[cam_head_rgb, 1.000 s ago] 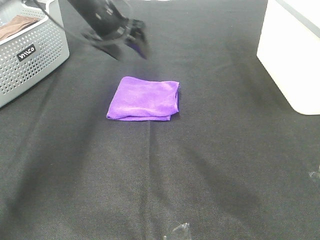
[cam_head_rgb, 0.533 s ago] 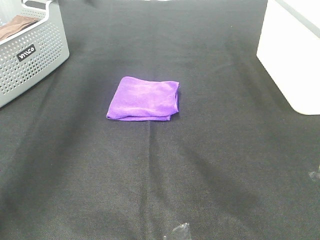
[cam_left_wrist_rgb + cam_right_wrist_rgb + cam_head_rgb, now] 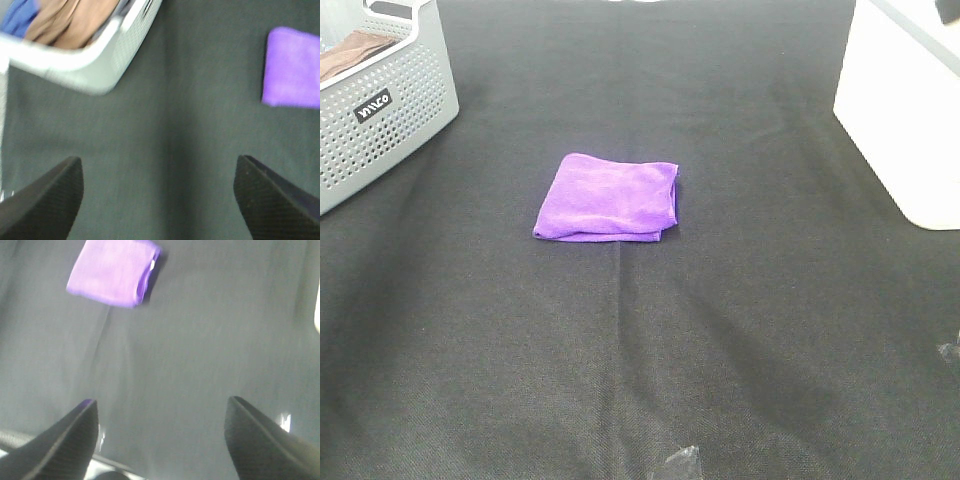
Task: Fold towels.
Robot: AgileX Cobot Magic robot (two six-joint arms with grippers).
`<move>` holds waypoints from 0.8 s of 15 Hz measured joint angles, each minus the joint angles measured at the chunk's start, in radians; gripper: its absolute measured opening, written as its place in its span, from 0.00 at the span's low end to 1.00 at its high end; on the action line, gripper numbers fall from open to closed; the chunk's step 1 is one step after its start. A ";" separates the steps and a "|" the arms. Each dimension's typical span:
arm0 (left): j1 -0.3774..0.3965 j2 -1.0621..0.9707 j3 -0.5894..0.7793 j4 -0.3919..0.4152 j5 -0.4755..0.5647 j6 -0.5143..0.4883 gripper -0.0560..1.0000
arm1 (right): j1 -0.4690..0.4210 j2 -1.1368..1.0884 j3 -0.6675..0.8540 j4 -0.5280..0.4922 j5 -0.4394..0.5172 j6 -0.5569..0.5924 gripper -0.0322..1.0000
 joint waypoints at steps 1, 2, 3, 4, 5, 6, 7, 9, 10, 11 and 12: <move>0.014 -0.111 0.095 0.003 0.001 0.001 0.77 | 0.000 -0.068 0.065 -0.002 0.000 0.000 0.69; 0.018 -0.172 0.146 0.004 0.002 0.006 0.77 | 0.000 -0.104 0.100 -0.002 0.000 0.000 0.69; 0.023 -0.285 0.240 0.007 0.003 0.024 0.77 | 0.000 -0.170 0.165 -0.002 0.000 0.000 0.69; 0.023 -0.408 0.318 0.010 0.003 0.043 0.77 | 0.000 -0.237 0.235 -0.002 0.000 0.000 0.69; 0.023 -0.531 0.400 0.010 0.004 0.058 0.77 | 0.000 -0.311 0.318 -0.002 0.000 0.000 0.69; 0.023 -0.742 0.535 0.010 0.004 0.066 0.77 | 0.000 -0.462 0.470 -0.001 0.000 0.001 0.69; 0.023 -0.833 0.598 0.011 0.006 0.068 0.77 | 0.000 -0.542 0.532 -0.001 0.001 0.003 0.69; 0.023 -1.001 0.681 0.021 0.007 0.062 0.77 | 0.000 -0.710 0.633 -0.012 -0.011 0.009 0.69; 0.023 -1.065 0.707 0.022 0.007 0.041 0.77 | 0.000 -0.792 0.671 -0.033 -0.025 0.012 0.69; 0.023 -1.125 0.727 0.024 0.007 0.024 0.77 | 0.000 -0.862 0.698 -0.058 -0.032 0.013 0.69; 0.023 -1.191 0.746 0.024 0.007 0.012 0.77 | 0.000 -0.932 0.721 -0.077 -0.035 0.015 0.69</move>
